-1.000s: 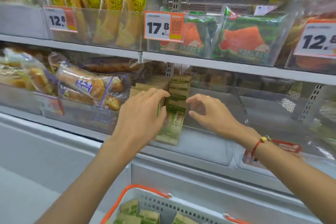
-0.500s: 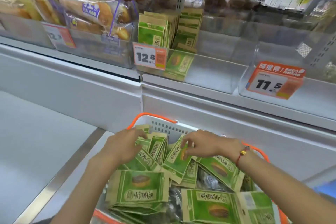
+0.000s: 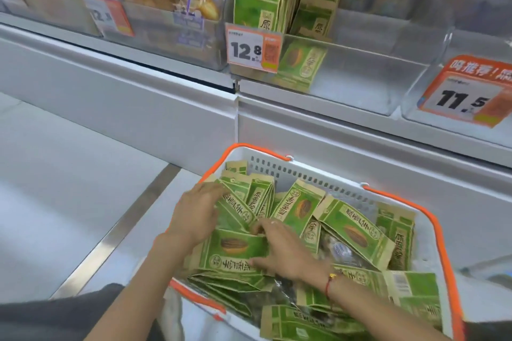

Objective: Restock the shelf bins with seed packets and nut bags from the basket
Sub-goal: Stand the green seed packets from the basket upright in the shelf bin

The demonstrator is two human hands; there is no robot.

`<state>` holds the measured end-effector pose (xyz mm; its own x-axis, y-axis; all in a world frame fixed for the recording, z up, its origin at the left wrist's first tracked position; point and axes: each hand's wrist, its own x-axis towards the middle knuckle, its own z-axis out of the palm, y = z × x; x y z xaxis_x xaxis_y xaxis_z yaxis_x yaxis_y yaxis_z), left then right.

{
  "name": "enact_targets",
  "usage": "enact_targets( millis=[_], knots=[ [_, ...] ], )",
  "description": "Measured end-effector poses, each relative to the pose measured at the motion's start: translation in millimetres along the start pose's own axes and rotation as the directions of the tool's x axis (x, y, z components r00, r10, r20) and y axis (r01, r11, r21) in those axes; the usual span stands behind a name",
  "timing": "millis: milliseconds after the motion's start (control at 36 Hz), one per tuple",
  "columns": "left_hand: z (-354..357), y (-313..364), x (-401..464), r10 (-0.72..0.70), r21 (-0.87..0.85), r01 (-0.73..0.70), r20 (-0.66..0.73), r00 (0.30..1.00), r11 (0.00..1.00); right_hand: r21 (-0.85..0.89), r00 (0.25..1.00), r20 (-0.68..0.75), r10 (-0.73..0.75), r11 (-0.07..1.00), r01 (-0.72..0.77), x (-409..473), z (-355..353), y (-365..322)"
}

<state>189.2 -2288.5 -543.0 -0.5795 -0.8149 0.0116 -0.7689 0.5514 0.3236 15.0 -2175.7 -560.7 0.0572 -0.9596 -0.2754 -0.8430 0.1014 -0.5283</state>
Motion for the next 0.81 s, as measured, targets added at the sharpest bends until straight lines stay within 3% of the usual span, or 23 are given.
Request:
enact_targets(
  millis=[83, 167, 250, 500, 639, 722, 806],
  knots=[
    [-5.9, -0.1, 4.0, -0.052, 0.139, 0.067, -0.111, 0.992, 0.988, 0.089, 0.998, 0.059, 0.020, 0.996, -0.025, 2.2, -6.5, -0.7],
    [-8.1, -1.9, 6.4, -0.230, 0.251, 0.228, -0.022, 0.973, 0.941, 0.027, 0.988, 0.152, -0.035, 0.999, 0.031, 1.8, -21.3, 1.5],
    [-8.0, -0.7, 6.4, -0.289, 0.334, 0.262, 0.034, 0.957, 0.905, -0.092, 0.974, 0.219, -0.055, 0.993, 0.077, 2.0, -33.9, 9.0],
    [-2.5, 24.3, -2.8, -0.308, 0.195, 0.311, -0.048, 0.950, 0.930, -0.122, 0.987, 0.161, -0.024, 0.992, 0.044, -7.7, -27.3, -2.4],
    [-7.4, 17.5, -10.6, -0.460, 0.197, 0.471, -0.098, 0.882, 0.860, 0.151, 0.983, 0.146, 0.111, 0.980, -0.133, 0.1, -53.4, 6.8],
    [-3.8, 12.5, -14.6, -0.513, 0.192, 0.507, -0.023, 0.858, 0.840, 0.439, 0.966, 0.086, 0.245, 0.861, -0.257, 1.8, -74.4, 16.6],
    [6.0, 7.7, -16.9, -0.531, 0.087, 0.525, 0.073, 0.844, 0.846, 0.533, 0.940, 0.063, 0.335, 0.785, -0.316, 4.8, -81.5, 28.0]
  ],
)
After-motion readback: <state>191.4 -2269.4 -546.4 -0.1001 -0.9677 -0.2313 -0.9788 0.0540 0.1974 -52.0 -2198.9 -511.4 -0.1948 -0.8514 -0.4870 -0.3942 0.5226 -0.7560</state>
